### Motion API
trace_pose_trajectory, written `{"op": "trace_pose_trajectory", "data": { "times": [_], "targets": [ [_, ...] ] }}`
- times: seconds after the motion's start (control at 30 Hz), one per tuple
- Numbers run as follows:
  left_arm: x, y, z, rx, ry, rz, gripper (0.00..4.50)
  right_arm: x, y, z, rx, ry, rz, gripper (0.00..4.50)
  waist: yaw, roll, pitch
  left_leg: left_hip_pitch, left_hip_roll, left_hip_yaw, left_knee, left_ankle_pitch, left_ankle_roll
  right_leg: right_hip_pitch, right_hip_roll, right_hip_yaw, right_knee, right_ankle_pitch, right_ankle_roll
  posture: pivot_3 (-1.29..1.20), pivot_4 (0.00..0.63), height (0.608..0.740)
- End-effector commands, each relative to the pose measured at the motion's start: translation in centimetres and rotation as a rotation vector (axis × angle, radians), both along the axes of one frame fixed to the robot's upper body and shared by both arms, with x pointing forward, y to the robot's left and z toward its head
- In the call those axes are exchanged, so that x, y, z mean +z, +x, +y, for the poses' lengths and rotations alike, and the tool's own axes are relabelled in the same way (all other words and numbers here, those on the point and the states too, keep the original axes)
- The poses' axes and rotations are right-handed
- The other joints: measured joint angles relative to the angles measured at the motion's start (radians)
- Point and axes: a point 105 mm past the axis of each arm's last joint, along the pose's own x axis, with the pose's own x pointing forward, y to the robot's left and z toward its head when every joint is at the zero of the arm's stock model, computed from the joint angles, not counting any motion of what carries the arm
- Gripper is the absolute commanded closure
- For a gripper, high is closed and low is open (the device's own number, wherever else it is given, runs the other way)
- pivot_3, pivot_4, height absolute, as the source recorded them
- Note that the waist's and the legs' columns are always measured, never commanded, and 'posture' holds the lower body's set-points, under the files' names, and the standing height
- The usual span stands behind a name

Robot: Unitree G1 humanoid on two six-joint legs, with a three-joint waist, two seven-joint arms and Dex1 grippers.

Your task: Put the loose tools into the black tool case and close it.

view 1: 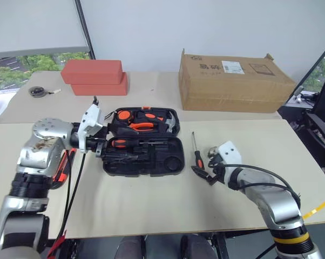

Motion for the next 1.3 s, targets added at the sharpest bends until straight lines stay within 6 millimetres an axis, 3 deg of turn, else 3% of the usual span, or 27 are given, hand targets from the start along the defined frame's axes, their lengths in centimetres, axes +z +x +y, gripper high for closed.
{"op": "trace_pose_trajectory", "data": {
  "times": [0.03,0.17,0.4,0.57,0.67,0.77,0.93,1.1,1.3],
  "targets": [
    [0.9,-0.9,-0.1,-0.032,0.063,-0.048,0.11,1.0,0.4,0.1,-0.025,-0.022,-0.041,0.0,0.001,0.0,0.0,0.0,0.0,0.0,0.0,0.0,0.0,0.0,0.0,0.001,0.0,0.0,-0.001,0.0,0.15,0.713],
    [1.1,-1.2,-0.4,-0.035,0.068,-0.056,0.0,0.7,0.6,-0.3,-0.057,-0.03,-0.023,1.04,0.002,0.0,0.0,0.0,0.0,0.0,0.0,0.001,0.0,0.0,0.0,0.001,0.0,0.0,0.0,0.0,0.15,0.713],
    [1.0,-1.7,0.0,0.001,0.059,-0.036,0.0,2.5,2.1,-1.1,-0.176,0.021,-0.081,3.46,-0.003,0.0,0.0,0.0,0.0,0.001,-0.002,0.001,0.0,-0.002,0.003,0.002,0.0,0.003,0.004,0.0,0.15,0.713],
    [1.4,-2.1,0.6,0.064,0.003,-0.019,0.0,5.3,3.9,-1.3,-0.244,0.053,-0.193,3.54,-0.008,0.0,0.0,0.0,0.001,0.001,-0.002,0.001,0.0,-0.001,0.003,0.003,0.0,0.003,0.005,0.0,0.15,0.713],
    [1.6,-2.2,1.7,0.164,-0.035,-0.014,0.0,8.4,5.5,-1.0,-0.236,0.063,-0.319,3.54,-0.011,0.001,0.001,0.0,0.001,0.001,-0.002,0.001,0.0,-0.001,0.003,0.003,0.0,0.003,0.005,0.0,0.15,0.713],
    [1.8,-2.8,2.6,0.254,-0.087,-0.006,0.0,10.6,6.1,1.2,-0.043,0.074,-0.416,3.54,-0.018,0.002,0.001,0.0,0.0,0.001,-0.002,0.001,-0.001,-0.002,0.003,0.004,0.0,0.003,0.005,0.0,0.15,0.713],
    [2.0,-4.2,3.0,0.334,-0.128,0.002,0.0,10.0,4.8,4.6,0.401,0.029,-0.466,3.54,-0.021,0.001,0.001,0.001,0.0,0.001,-0.004,0.001,0.0,0.0,0.003,0.003,-0.001,0.003,0.004,0.0,0.15,0.713],
    [1.3,-5.7,4.0,0.416,-0.122,0.012,0.0,7.0,4.1,6.4,0.747,-0.076,-0.413,3.54,-0.025,0.001,0.002,0.001,0.0,0.002,-0.006,0.001,-0.001,-0.001,0.003,0.004,-0.001,0.005,0.0,0.0,0.15,0.713],
    [0.5,-6.7,5.0,0.496,-0.121,0.02,0.0,4.6,5.4,7.8,0.933,-0.216,-0.394,3.54,-0.028,0.002,0.003,0.004,0.002,0.002,-0.006,0.003,-0.003,-0.001,0.004,0.004,-0.001,0.004,0.001,0.0,0.15,0.713]
  ]
}}
